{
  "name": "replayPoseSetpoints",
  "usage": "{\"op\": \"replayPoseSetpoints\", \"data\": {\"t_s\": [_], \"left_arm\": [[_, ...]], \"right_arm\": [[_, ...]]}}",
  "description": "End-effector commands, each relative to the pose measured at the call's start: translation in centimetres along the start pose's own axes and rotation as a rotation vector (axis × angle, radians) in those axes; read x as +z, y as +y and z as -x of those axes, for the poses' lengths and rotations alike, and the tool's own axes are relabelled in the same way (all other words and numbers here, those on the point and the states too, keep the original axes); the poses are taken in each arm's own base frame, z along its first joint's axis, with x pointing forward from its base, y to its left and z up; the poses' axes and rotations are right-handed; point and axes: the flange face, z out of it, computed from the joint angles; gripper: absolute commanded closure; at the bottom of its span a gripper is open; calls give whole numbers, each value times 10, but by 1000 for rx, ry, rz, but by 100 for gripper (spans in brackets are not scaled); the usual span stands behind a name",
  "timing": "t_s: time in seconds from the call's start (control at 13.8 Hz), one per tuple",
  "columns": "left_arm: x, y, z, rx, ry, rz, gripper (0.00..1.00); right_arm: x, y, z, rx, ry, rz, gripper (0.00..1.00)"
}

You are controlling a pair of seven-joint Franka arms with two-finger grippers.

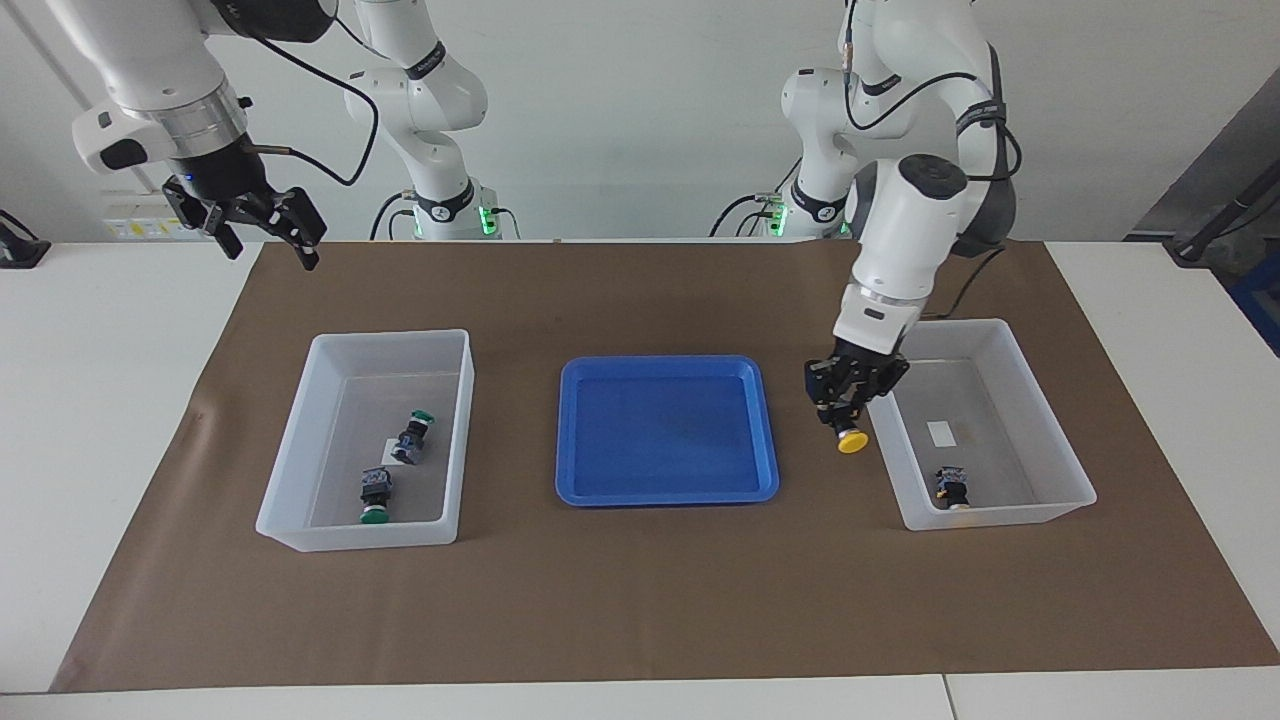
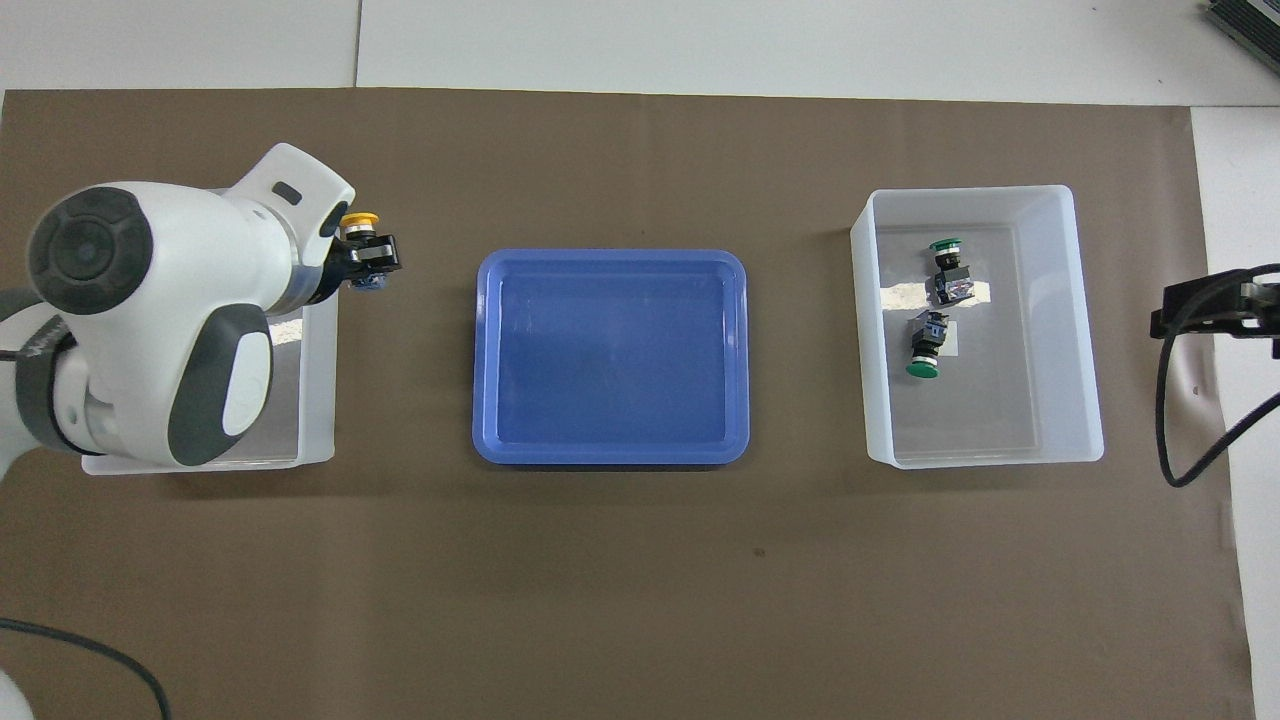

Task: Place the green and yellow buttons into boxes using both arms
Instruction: 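Carry the yellow button into the box beside the left arm and release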

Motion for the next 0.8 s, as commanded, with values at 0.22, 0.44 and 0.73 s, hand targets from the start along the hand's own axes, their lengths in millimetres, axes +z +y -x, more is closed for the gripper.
{"op": "replayPoseSetpoints", "data": {"t_s": [0.22, 0.44, 0.73], "left_arm": [[1, -107, -33, 72, 63, -55, 100], [5, -158, -37, 127, 76, -80, 100], [51, -187, -38, 146, 97, -99, 100]], "right_arm": [[6, 3, 8, -15, -26, -3, 0], [4, -1, 8, -24, -18, -10, 0], [3, -3, 9, -27, -18, -10, 0]]}}
